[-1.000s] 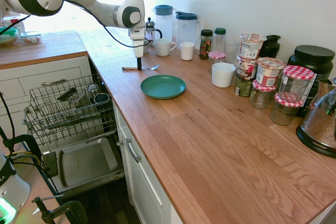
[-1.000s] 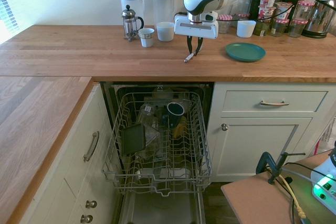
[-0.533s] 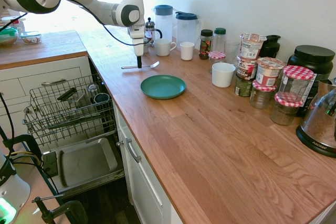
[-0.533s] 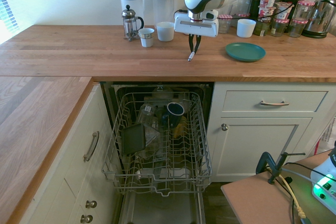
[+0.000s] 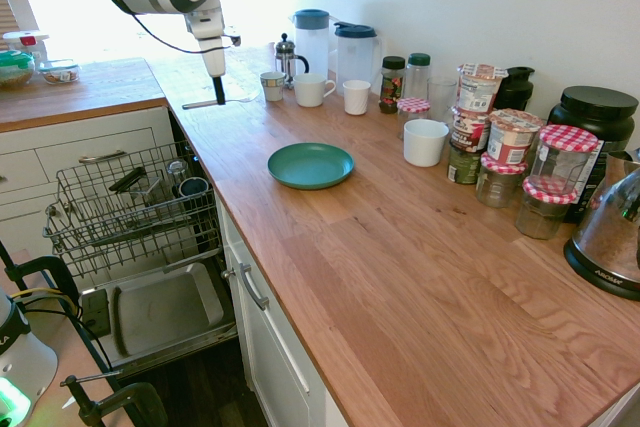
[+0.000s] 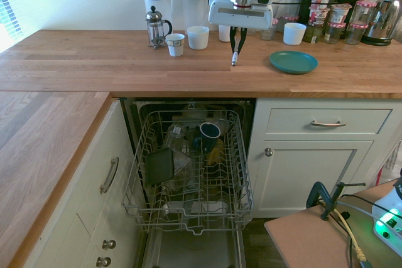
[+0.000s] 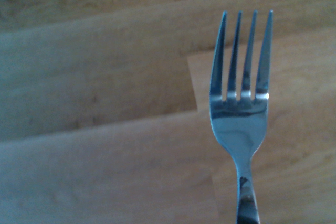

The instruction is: Put the fork in the dishwasher

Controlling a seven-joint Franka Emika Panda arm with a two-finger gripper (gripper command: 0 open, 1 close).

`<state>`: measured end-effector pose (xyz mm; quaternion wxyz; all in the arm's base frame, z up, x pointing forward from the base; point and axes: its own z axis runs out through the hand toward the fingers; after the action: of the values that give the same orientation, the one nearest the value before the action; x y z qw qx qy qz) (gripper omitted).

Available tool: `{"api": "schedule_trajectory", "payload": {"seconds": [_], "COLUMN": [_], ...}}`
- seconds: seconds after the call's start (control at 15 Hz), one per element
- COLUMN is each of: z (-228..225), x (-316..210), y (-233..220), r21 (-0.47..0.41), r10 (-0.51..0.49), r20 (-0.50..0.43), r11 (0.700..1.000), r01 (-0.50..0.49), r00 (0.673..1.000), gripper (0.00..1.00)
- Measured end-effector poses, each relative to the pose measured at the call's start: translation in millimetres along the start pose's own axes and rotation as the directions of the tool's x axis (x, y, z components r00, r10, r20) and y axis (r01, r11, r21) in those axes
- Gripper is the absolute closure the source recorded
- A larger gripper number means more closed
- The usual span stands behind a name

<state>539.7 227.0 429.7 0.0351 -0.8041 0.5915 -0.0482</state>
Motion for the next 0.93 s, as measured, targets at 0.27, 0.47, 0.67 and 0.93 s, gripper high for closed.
{"api": "schedule_trajectory", "payload": {"seconds": [0.27, 0.47, 0.67, 0.93], "z": [22, 38, 43, 53], "x": [-43, -68, -85, -89], "y": [54, 75, 90, 89], "r21": [-0.004, -0.004, -0.02, -0.023], "r10": [-0.058, -0.08, -0.111, -0.124], "r20": [0.016, 0.043, 0.051, 0.053], "r11": [0.998, 0.997, 0.993, 0.992], "r01": [0.059, 0.08, 0.112, 0.126], "r00": [0.998, 0.996, 0.992, 0.991], "gripper": [1.0, 1.0, 1.0, 1.0]}}
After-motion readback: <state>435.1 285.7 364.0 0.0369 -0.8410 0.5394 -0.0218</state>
